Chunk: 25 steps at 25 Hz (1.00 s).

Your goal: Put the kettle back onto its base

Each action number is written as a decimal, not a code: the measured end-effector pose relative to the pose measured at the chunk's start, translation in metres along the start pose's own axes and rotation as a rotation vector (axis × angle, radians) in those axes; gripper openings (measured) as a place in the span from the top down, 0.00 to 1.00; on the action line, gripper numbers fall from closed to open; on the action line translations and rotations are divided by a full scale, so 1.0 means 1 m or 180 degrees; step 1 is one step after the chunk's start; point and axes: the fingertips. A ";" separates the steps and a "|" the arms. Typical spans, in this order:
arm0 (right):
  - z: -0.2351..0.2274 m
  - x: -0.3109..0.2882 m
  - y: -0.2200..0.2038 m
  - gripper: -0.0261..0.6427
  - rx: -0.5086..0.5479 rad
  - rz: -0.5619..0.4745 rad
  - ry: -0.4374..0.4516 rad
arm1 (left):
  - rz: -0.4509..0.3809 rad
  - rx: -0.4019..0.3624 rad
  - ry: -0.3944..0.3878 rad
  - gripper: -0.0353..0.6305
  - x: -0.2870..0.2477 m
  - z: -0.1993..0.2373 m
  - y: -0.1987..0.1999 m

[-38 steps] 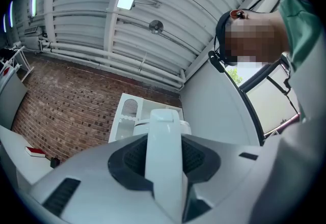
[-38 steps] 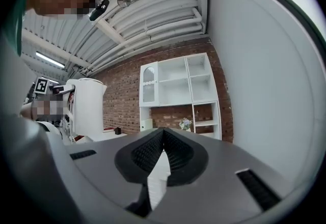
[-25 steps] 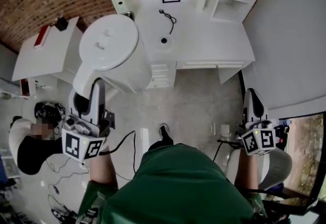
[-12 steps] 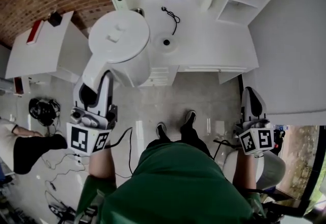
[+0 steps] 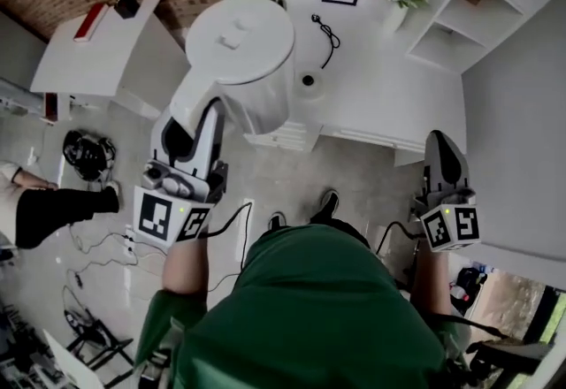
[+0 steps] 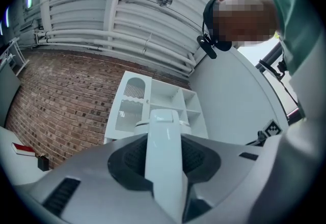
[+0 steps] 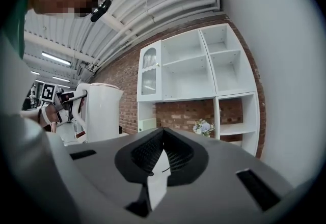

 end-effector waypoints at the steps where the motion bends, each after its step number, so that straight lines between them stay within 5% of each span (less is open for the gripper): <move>1: -0.009 -0.007 0.000 0.93 -0.0011 -0.0002 0.0049 | 0.0011 -0.0004 0.0059 0.74 -0.008 -0.004 -0.005; 11: -0.087 -0.060 -0.018 0.93 -0.0122 0.0217 0.0390 | 0.0155 -0.0155 0.0498 0.74 -0.079 -0.036 -0.057; 17: -0.089 -0.062 -0.025 0.93 -0.0114 0.0425 0.0324 | 0.0127 -0.0121 0.0421 0.74 -0.096 -0.036 -0.074; 25: -0.091 -0.112 -0.059 0.93 -0.0120 0.0778 0.0219 | 0.0261 0.0020 0.0266 0.74 -0.152 0.001 -0.147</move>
Point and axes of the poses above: the fingertips, and each gripper's own axes: x backward along the fingers, z to its left, y out of its top, and after that the axes turned 1 degree about z, right-handed
